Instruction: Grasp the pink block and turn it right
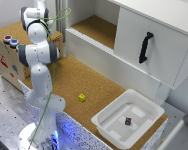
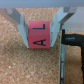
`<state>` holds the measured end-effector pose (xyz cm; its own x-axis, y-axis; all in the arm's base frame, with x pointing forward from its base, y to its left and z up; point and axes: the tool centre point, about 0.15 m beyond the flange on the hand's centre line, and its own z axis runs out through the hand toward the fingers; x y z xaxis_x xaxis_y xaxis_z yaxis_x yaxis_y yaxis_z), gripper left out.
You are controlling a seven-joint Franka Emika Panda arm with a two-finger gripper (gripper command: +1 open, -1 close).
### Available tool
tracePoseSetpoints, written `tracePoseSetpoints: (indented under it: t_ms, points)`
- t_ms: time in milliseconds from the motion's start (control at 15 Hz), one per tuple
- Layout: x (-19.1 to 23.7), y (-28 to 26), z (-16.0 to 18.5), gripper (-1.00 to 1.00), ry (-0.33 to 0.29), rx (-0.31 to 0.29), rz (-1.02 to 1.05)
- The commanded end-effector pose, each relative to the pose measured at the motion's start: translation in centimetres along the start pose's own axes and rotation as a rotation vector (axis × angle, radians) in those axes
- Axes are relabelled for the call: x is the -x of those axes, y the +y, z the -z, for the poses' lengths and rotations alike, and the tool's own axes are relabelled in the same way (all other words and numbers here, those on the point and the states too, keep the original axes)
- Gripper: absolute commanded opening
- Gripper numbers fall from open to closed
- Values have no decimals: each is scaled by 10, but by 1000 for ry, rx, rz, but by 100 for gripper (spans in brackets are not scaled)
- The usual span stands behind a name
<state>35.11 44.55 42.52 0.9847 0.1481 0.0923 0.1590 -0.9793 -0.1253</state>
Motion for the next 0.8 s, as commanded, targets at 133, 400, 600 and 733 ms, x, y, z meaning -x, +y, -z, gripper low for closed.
tracePoseSetpoints:
  t_ms: [133, 400, 600, 733]
  points:
    - [3, 6, 2, 100, 94, 90, -53]
    - [18, 11, 24, 100, 163, 137, -17]
    - [28, 18, 41, 100, 219, 182, 9]
    - [35, 27, 50, 100, 238, 197, 33]
